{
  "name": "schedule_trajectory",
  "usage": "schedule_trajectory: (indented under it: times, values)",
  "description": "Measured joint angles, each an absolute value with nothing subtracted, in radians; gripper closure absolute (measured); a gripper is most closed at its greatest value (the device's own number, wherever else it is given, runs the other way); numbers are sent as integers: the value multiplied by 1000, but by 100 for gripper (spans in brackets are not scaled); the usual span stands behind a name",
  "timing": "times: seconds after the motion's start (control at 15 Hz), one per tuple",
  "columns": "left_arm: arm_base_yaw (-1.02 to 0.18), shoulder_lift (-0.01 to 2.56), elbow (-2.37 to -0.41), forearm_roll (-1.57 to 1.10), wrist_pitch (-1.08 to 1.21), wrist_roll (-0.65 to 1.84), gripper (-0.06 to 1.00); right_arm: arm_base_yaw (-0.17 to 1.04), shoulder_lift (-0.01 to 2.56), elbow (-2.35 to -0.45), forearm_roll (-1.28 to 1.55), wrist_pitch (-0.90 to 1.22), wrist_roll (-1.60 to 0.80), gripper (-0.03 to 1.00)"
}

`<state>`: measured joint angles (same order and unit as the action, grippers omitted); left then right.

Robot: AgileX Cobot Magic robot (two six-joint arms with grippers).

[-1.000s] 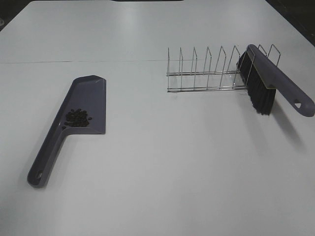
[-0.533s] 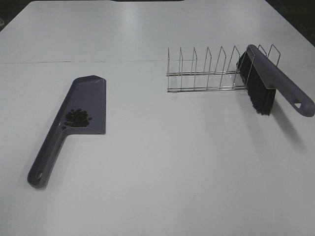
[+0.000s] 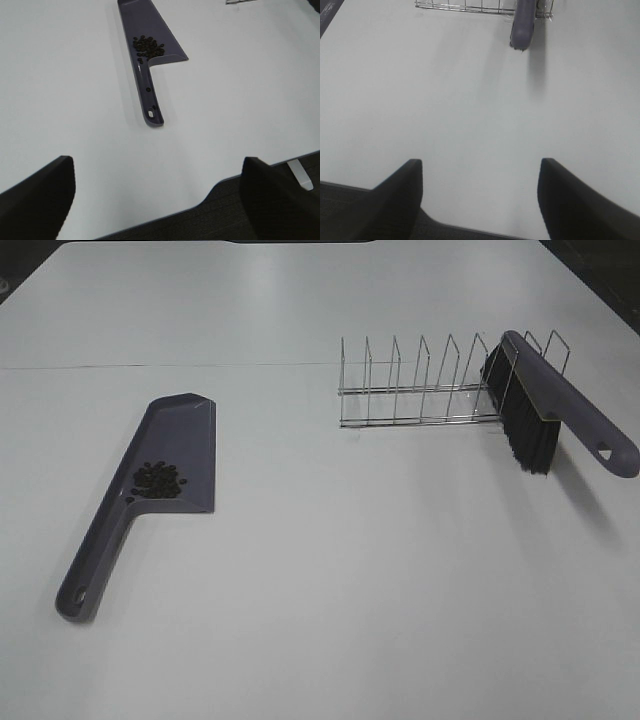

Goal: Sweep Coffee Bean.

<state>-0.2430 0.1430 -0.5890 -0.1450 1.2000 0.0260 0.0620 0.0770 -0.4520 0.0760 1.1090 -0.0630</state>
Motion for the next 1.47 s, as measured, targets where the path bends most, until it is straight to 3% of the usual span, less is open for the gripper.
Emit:
schedule_trajectory:
  times: [0.4, 0.67, 1.47]
  values:
    - [-243, -2, -561, -156, 1195, 26, 13, 62, 77, -452, 76, 1109, -63, 39]
    - [-243, -7, -519, -139, 1091, 8, 13, 62, 77, -452, 76, 1109, -63, 39]
    - [-243, -7, -517, -98, 1084, 7, 13, 62, 77, -452, 75, 1109, -114, 39]
